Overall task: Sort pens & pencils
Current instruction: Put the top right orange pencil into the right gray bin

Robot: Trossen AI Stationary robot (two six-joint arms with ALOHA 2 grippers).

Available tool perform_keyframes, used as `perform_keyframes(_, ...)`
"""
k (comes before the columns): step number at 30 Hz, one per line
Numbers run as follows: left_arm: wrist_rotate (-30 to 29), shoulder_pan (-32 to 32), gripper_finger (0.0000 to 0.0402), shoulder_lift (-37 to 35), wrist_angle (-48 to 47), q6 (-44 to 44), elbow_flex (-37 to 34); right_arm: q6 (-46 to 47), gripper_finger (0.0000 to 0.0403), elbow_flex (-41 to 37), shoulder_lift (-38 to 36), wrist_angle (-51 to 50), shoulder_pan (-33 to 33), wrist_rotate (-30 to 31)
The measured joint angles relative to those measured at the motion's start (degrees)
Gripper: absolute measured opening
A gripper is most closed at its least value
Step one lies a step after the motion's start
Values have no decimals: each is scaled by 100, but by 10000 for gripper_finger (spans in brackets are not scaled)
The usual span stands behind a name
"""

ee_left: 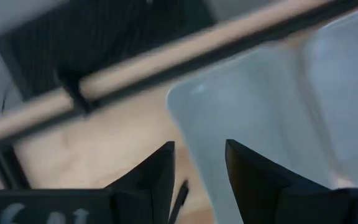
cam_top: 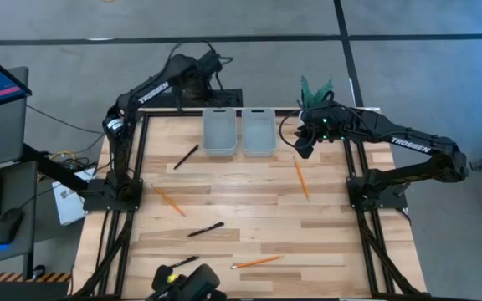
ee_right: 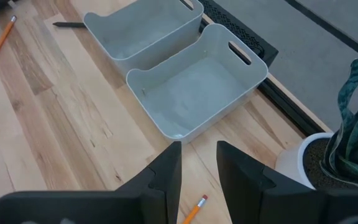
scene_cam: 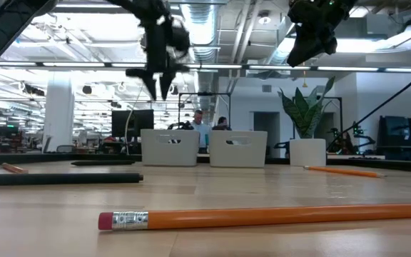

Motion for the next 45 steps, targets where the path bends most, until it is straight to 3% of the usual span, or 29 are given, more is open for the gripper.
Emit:
perform_keyframes(9, -7, -313, 132, -860, 20, 1167, 846, 679, 123, -2, 0, 0, 0, -20)
perform_keyframes(15, -7, -563, 132, -1685, -13, 1685, 699, 1065, 123, -2, 2, 0, 2, -22)
perform_keyframes(25, -53, -1196, 132, -2819, -49, 1837, 614, 1538, 123, -2, 0, 6, 29, -43)
perform_keyframes(35, -335, -1561, 132, -3470, 14, 1912, 563, 1541, 123, -2, 1, 552, 308, -42)
perform_keyframes(38, -388, -1727, 132, -3847, 658, 1907, -134, 1542, 123, -2, 0, 598, 359, -42)
perform_keyframes(45, -440, -1749, 132, -5518, 2737, 1844, -3017, 1782, 123, -2, 0, 601, 380, -42)
